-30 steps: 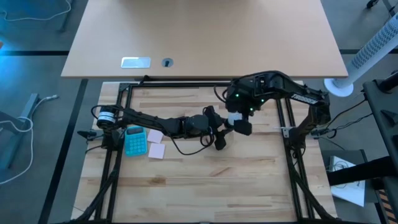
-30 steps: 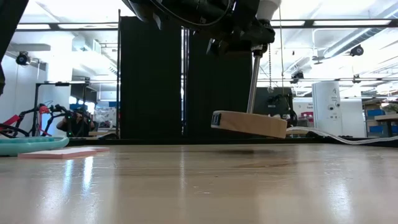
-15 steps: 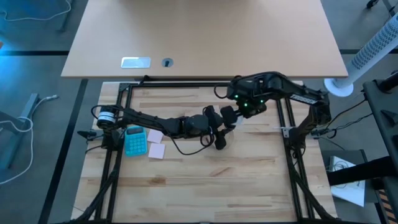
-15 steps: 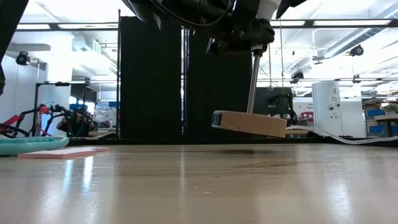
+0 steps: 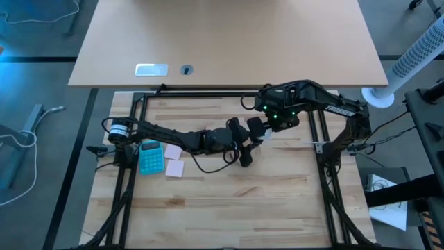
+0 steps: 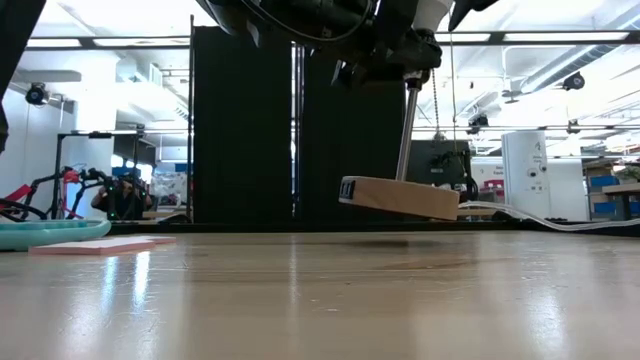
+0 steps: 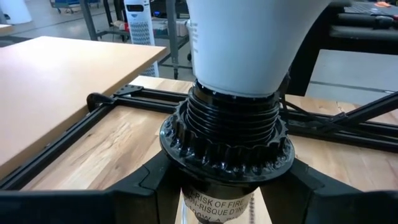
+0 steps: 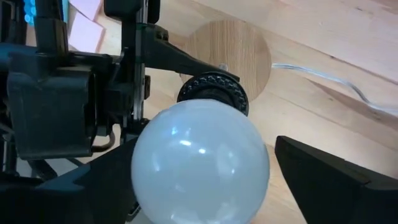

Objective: Screw lightbulb
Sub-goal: Remove the lightbulb from the lamp

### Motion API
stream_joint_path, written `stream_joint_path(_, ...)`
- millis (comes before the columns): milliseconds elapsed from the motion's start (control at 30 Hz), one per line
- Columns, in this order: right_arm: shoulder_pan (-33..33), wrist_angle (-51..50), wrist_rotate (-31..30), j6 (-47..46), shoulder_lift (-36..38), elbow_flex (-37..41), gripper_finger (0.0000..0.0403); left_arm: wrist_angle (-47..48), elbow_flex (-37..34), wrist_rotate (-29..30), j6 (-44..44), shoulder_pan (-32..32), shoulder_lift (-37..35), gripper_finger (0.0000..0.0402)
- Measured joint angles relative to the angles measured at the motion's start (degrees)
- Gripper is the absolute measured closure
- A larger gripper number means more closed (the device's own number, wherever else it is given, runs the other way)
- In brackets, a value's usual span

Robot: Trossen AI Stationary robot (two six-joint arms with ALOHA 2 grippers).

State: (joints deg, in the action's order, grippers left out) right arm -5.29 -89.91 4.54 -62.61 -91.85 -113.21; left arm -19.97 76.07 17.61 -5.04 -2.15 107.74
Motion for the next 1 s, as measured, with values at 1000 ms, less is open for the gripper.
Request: stream_joint_path(1000, 0.08, -0.59, 0.65, 92.64, -0.22, 0.13, 0.0146, 0.07, -0.02, -3.02, 1.19, 0.04, 0.0, 0.0231)
